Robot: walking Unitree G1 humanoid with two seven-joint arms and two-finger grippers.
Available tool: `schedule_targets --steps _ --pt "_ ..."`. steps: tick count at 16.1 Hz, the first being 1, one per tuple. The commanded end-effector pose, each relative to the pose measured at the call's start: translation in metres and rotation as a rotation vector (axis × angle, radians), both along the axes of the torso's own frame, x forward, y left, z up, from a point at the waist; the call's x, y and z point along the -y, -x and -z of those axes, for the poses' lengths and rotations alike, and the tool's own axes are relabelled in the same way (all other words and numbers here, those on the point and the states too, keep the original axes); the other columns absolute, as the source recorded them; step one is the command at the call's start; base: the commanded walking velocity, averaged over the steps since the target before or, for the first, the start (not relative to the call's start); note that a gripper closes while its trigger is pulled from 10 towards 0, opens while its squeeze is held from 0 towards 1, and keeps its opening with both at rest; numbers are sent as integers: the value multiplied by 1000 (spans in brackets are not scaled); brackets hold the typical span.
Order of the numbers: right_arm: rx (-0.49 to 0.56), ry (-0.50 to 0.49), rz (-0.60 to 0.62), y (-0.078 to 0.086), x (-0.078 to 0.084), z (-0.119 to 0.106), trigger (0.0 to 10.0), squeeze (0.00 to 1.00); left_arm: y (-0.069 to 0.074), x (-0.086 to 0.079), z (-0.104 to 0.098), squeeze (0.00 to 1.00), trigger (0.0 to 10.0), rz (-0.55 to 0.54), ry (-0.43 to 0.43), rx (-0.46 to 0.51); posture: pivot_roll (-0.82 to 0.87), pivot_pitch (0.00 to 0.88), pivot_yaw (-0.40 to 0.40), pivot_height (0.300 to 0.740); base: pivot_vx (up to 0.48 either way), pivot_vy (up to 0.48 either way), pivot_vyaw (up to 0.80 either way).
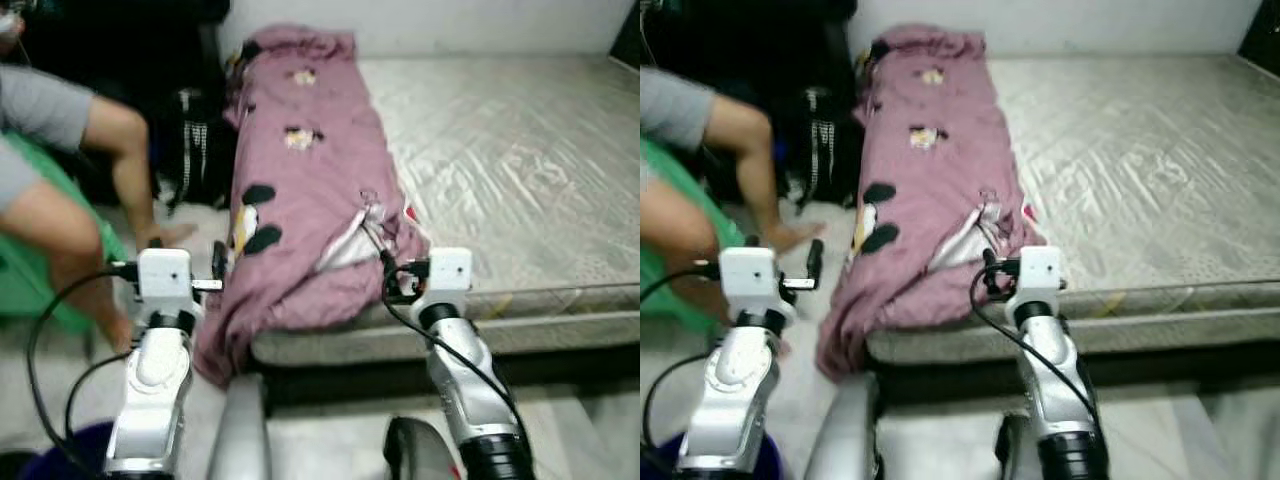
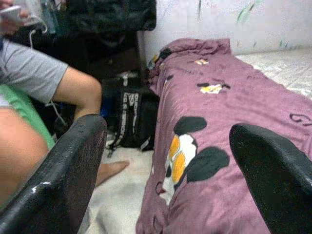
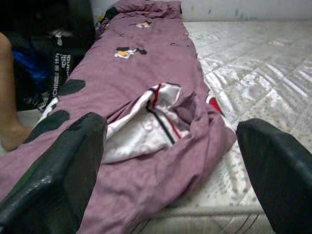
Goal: Clean up the room
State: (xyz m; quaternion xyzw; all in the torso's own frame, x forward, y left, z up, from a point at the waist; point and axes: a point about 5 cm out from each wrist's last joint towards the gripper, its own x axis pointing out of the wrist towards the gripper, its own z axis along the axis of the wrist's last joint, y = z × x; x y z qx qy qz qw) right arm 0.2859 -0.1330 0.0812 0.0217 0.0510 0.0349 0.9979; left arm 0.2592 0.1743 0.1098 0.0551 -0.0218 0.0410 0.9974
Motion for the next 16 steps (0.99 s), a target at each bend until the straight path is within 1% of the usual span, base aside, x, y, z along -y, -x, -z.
schedule_targets --steps 1,3,4,7,11,12,14,15,16 --pt "23 4 -19 -5 -3 -8 10000 0 -4 1 -9 0 10000 5 -13 30 65 7 -9 597 0 0 0" --pt "28 6 -32 -5 -5 -9 10000 0 -5 1 -9 0 10000 7 -8 27 64 7 -10 597 0 0 0" --pt "33 -10 -37 -5 -5 -9 10000 0 -5 1 -9 0 10000 6 -6 26 63 7 -11 582 0 0 0" --pt "29 -1 -36 -6 -5 -9 10000 0 -6 1 -9 0 10000 3 0 25 62 7 -11 557 0 0 0" --pt "27 -4 -35 -6 -5 -9 10000 0 -7 1 -8 0 10000 17 11 17 61 9 -11 557 0 0 0" --pt "14 19 -41 -6 -5 -7 10000 0 -7 0 -8 0 10000 22 13 17 61 10 -10 557 0 0 0" --pt "28 47 -60 -6 -8 -9 10000 0 -9 0 -9 0 10000 26 18 19 60 11 -10 557 0 0 800" --pt "31 37 -57 -6 -8 -9 10000 0 -9 0 -9 0 10000 29 20 19 59 12 -9 557 0 0 794" --pt "28 28 -50 -6 -7 -9 10000 0 -9 1 -9 0 10000 34 23 18 59 13 -9 557 244 0 0"
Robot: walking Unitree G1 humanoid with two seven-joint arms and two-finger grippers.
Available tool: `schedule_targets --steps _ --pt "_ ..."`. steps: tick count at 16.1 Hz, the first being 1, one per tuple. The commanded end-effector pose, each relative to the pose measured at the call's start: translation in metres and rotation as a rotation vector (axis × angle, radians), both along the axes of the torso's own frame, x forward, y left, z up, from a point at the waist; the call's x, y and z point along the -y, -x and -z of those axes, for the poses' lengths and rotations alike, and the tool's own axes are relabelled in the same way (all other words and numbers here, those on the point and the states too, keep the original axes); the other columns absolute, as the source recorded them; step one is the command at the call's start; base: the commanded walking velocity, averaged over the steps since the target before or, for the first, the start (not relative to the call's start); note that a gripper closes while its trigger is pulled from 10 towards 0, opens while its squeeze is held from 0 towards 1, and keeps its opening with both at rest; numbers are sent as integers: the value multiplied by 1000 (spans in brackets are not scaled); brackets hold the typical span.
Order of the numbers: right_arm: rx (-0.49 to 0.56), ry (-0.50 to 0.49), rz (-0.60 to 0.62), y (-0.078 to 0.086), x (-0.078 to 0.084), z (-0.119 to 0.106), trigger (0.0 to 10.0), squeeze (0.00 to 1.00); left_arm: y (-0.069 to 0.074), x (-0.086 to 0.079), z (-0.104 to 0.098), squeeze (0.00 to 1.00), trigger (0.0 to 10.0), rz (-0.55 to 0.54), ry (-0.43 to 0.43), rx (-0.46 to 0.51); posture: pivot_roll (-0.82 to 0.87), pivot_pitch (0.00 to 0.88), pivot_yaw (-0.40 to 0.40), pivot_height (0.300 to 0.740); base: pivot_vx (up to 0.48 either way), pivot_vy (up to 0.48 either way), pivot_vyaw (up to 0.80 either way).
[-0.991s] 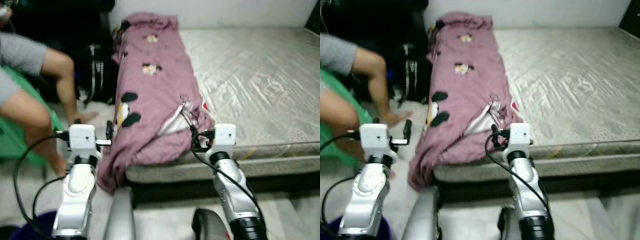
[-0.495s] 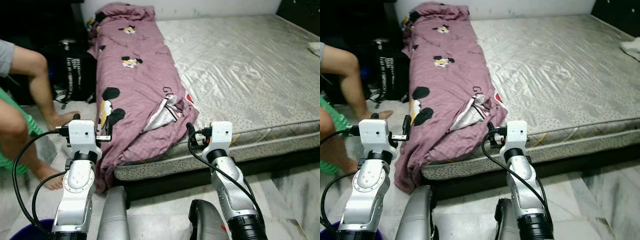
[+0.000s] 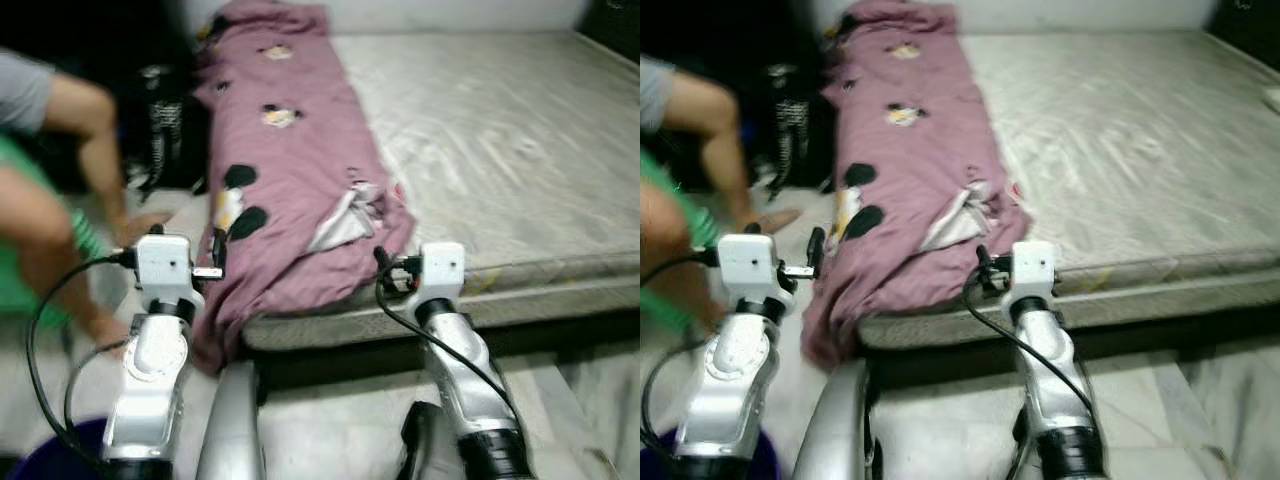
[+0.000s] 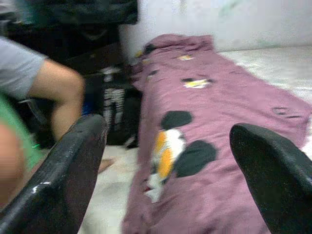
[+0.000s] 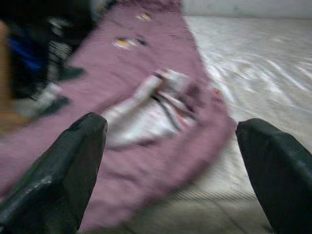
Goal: Clean up the room
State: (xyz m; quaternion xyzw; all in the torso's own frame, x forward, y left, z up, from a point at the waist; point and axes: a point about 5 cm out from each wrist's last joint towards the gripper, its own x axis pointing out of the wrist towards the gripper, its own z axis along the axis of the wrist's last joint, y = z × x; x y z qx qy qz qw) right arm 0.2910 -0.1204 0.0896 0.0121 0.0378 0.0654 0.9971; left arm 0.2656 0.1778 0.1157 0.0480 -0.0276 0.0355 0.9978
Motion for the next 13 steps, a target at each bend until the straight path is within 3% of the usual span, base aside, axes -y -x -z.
schedule_targets --steps 1,13 --pt "-4 7 17 -1 7 0 10000 0 -2 7 -2 0 10000 35 19 5 58 13 -10 557 0 0 0" --pt "-10 8 5 -2 5 0 10000 0 -2 10 -3 0 10000 70 40 6 61 11 -10 557 263 0 0"
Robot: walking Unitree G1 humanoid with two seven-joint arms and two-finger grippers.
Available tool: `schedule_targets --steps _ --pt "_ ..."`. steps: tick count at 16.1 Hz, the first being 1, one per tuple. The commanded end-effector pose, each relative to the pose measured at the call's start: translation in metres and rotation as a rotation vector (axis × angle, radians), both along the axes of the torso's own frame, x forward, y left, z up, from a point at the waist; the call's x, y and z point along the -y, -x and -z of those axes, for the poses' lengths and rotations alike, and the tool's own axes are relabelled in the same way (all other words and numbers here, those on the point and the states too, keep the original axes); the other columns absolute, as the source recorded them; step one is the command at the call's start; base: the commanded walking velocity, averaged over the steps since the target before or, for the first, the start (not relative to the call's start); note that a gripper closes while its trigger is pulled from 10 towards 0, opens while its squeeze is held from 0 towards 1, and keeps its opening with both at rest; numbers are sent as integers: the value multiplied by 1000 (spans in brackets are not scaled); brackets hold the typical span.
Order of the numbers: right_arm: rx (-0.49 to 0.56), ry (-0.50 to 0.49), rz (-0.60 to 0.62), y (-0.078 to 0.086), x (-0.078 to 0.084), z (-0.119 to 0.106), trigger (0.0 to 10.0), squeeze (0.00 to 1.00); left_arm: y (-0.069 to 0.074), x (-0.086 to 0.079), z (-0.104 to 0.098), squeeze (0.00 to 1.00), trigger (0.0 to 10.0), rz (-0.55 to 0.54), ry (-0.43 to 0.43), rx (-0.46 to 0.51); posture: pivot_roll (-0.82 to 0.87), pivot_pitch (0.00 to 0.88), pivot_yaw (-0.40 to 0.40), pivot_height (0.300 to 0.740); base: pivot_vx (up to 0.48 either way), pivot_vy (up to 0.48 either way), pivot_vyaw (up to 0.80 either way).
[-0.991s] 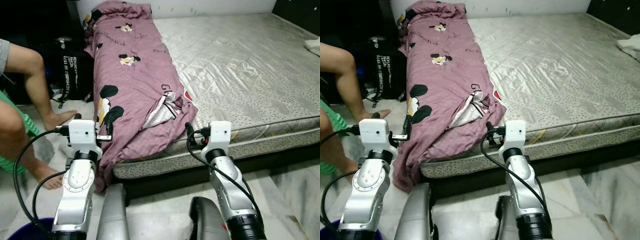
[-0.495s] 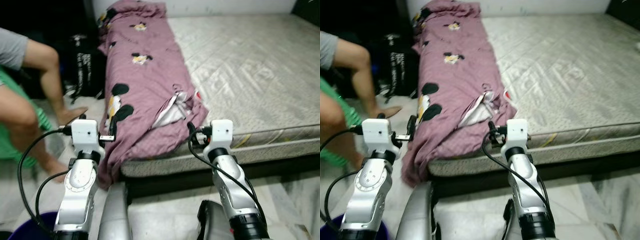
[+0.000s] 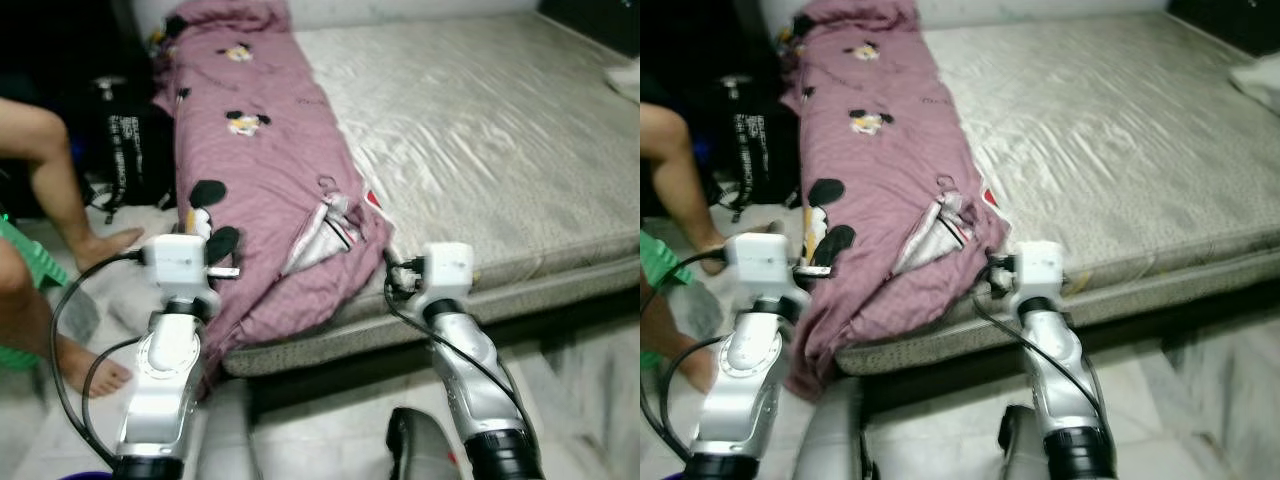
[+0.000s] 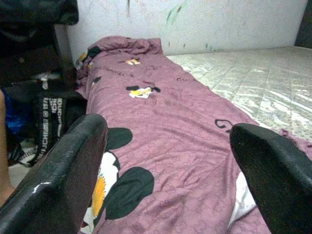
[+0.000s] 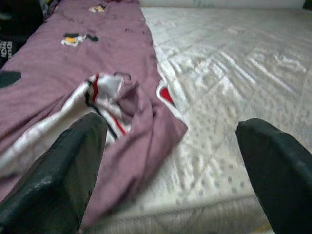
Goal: Clean up the room
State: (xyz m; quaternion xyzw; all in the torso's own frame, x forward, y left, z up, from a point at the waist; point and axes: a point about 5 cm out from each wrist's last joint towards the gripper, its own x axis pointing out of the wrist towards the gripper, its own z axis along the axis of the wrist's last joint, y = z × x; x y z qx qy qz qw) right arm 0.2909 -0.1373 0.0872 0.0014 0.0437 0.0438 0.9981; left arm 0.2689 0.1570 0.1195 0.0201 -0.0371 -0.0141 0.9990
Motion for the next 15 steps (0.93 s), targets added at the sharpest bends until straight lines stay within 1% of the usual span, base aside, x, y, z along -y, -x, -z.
schedule_targets --steps 1,2,4,7,10,15 --pt "2 -16 -41 -2 -12 -2 10000 0 1 -10 1 0 10000 -31 -12 -10 61 11 -10 557 311 0 456" --pt "3 -14 -49 -2 -13 -2 10000 0 1 -10 1 0 10000 -31 -13 -10 62 10 -12 557 315 0 794" --pt "-3 -17 -51 -1 -13 -1 10000 0 1 -9 1 0 10000 -42 -23 -1 63 8 -14 557 0 0 628" --pt "-16 -17 -57 -1 -13 1 10000 0 2 -5 3 0 10000 -29 -22 -11 62 7 -16 557 0 0 0" --pt "-18 8 -91 -2 -17 2 10000 0 2 -5 4 0 10000 -30 -24 -12 64 5 -21 557 0 0 800" --pt "-36 -3 -101 -2 -18 4 10000 0 2 -6 4 0 10000 -34 -28 -16 64 8 -20 557 0 0 796"
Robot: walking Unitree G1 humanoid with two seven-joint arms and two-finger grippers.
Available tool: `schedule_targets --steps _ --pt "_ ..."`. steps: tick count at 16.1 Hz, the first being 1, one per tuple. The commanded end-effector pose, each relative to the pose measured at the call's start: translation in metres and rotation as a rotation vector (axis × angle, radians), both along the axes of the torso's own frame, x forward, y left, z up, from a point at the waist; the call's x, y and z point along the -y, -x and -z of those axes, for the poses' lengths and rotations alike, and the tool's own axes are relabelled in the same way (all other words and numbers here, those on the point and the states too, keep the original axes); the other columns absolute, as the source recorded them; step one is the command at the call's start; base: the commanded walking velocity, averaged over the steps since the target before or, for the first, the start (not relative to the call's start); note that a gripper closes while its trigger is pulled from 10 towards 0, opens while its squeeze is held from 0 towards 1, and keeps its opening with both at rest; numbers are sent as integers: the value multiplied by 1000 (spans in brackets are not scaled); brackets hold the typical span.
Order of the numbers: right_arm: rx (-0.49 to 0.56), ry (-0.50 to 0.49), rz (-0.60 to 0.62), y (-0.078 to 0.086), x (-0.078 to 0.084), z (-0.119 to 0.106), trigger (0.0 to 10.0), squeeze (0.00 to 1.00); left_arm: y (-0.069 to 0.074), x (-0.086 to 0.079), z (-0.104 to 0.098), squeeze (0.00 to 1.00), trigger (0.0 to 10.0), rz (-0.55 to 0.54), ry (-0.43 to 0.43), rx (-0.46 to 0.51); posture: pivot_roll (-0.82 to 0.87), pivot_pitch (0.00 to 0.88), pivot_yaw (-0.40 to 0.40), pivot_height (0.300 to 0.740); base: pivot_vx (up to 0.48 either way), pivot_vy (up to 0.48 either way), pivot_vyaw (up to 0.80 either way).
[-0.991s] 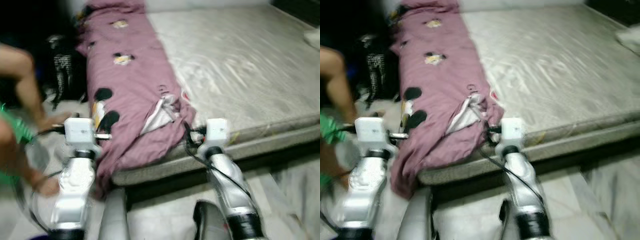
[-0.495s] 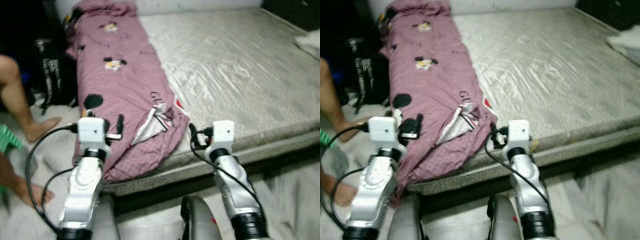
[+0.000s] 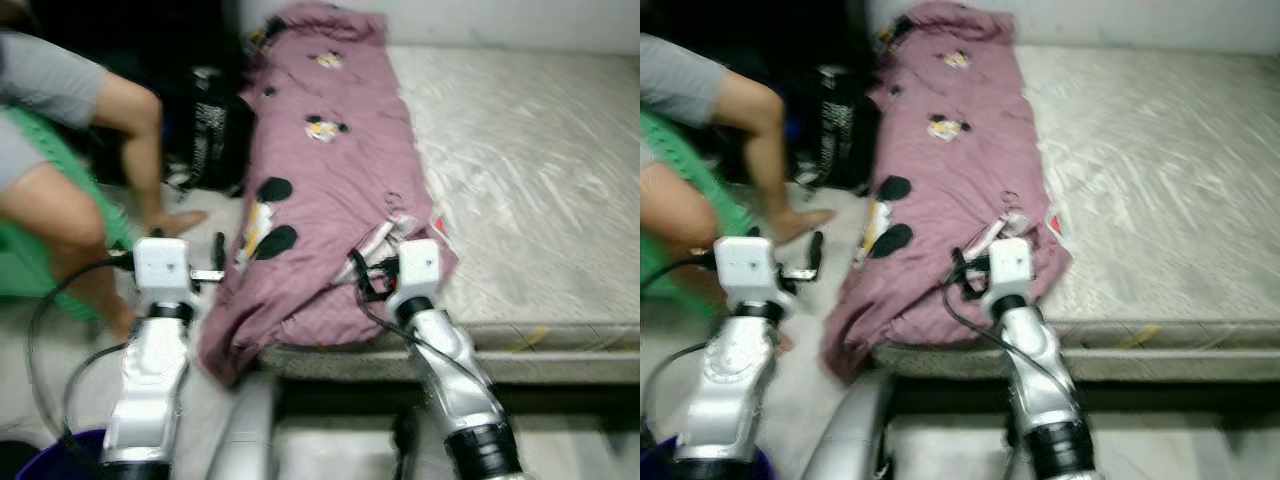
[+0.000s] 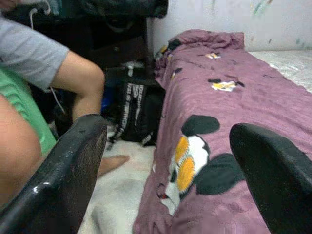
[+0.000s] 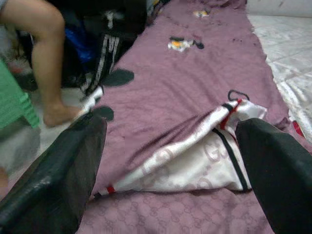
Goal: Clean up the room
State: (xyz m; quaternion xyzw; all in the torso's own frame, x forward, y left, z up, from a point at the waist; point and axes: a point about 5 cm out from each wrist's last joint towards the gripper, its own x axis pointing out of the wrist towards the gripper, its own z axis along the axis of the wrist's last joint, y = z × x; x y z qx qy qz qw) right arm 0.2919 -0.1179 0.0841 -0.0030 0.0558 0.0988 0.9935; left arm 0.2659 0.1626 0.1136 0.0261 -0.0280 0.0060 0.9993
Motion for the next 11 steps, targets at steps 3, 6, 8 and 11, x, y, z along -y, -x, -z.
schedule_targets --steps 3,6,8,11 --pt "-40 -29 4 0 1 4 10000 0 1 -1 -2 0 10000 8 -15 0 71 24 -21 557 0 0 265" --pt "-39 -14 2 -2 2 3 10000 0 8 -3 -3 0 10000 -2 -19 -7 96 66 -25 557 0 0 0" --pt "-36 -4 52 -7 14 -1 10000 0 11 -7 -4 0 10000 -21 -24 -17 101 101 -22 557 0 0 0" --pt "-42 -15 101 -8 30 -3 10000 0 18 -11 -5 0 10000 -33 -26 -34 106 160 -14 557 0 0 0"
